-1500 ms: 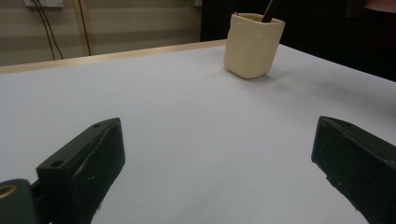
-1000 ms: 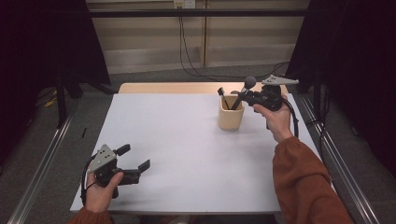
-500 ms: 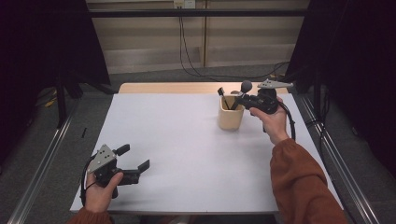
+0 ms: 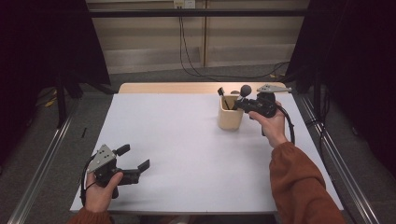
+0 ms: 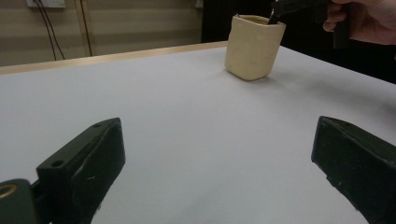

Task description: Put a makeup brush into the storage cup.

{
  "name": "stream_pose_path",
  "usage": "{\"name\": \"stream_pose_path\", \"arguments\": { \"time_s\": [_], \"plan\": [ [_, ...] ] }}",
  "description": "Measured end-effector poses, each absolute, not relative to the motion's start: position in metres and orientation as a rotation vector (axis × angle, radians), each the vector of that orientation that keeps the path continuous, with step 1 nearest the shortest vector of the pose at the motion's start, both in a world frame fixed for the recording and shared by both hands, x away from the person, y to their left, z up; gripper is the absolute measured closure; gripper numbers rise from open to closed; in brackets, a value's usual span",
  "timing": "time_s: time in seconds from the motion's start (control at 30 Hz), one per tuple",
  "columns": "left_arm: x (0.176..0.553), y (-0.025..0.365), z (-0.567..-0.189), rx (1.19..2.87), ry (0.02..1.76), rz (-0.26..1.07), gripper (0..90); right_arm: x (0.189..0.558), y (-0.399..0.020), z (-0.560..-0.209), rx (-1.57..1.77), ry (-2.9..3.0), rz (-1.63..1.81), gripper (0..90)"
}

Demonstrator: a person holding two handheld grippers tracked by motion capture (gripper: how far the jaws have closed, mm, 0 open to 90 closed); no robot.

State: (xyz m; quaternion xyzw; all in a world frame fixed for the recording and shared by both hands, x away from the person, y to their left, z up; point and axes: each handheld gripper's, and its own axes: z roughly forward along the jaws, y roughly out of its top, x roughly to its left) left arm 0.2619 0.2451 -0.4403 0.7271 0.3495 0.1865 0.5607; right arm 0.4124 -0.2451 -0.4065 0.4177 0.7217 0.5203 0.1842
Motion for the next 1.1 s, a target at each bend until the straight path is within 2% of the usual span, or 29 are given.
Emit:
{"name": "stream_pose_path", "arguments": {
  "time_s": [0.47, 0.6, 0.7, 0.73, 0.9, 1.1],
  "plan": [
    [0.262, 0.247, -0.44, 1.702, 0.832, 0.458, 2.9, 0.41, -0.247, -0.416, 1.175, 2.049, 1.482, 70.7],
    [0.262, 0.246, -0.44, 1.704, 0.835, 0.459, 2.9, 0.409, -0.248, -0.419, 1.198, 2.027, 1.502, 63.5],
    [0.262, 0.246, -0.44, 1.704, 0.839, 0.458, 2.9, 0.408, -0.249, -0.419, 1.193, 2.032, 1.515, 61.7],
    [0.262, 0.247, -0.44, 1.704, 0.839, 0.461, 2.9, 0.408, -0.249, -0.419, 1.189, 2.032, 1.519, 59.9],
    [0.262, 0.246, -0.439, 1.702, 0.842, 0.46, 2.9, 0.405, -0.248, -0.418, 1.201, 1.99, 1.52, 34.5],
    [0.263, 0.246, -0.44, 1.702, 0.849, 0.454, 2.9, 0.403, -0.252, -0.422, 1.227, 1.969, 1.524, 19.5]
  ]
}}
